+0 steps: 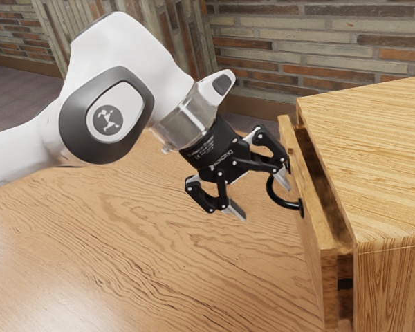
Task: Pull the drawer handle with one arm to open the drawer
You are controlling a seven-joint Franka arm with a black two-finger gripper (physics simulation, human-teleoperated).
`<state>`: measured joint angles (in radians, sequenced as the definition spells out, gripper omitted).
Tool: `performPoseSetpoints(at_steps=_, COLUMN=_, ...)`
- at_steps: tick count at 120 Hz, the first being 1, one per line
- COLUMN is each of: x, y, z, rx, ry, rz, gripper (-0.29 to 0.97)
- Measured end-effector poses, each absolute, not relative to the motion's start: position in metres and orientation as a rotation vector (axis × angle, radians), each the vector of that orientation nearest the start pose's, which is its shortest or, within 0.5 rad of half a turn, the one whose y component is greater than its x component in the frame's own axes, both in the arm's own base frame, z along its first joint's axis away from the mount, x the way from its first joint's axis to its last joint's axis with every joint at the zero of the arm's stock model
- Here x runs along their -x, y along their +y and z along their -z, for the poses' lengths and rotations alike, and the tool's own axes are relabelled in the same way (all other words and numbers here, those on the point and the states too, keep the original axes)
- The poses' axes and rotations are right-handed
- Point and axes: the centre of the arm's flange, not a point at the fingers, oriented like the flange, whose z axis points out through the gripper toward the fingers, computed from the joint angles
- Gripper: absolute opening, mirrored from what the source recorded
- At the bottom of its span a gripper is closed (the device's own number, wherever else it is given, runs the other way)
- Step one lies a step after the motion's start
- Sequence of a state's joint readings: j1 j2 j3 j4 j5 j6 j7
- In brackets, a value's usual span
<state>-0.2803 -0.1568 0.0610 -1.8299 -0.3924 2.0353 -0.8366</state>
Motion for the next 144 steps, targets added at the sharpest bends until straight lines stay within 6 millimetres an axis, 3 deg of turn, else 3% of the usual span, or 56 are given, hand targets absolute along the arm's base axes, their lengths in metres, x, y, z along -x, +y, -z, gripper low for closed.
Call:
performPoseSetpoints(at_steps=26, x=-0.504, y=-0.108, z=-0.638, rx=-2.436, ry=0.97, rz=-0.169, gripper=0.55)
performPoseSetpoints(at_steps=47, x=-0.464, y=-0.079, z=-0.639, rx=-2.414, ry=1.009, rz=-0.192, gripper=0.54)
performPoseSetpoints(at_steps=79, x=-0.423, y=-0.05, z=-0.637, rx=-2.387, ry=1.055, rz=-0.23, gripper=0.54)
performPoseSetpoints(at_steps=144, x=-0.386, y=-0.022, z=-0.64, rx=-2.366, ry=1.092, rz=-0.264, gripper=0.54)
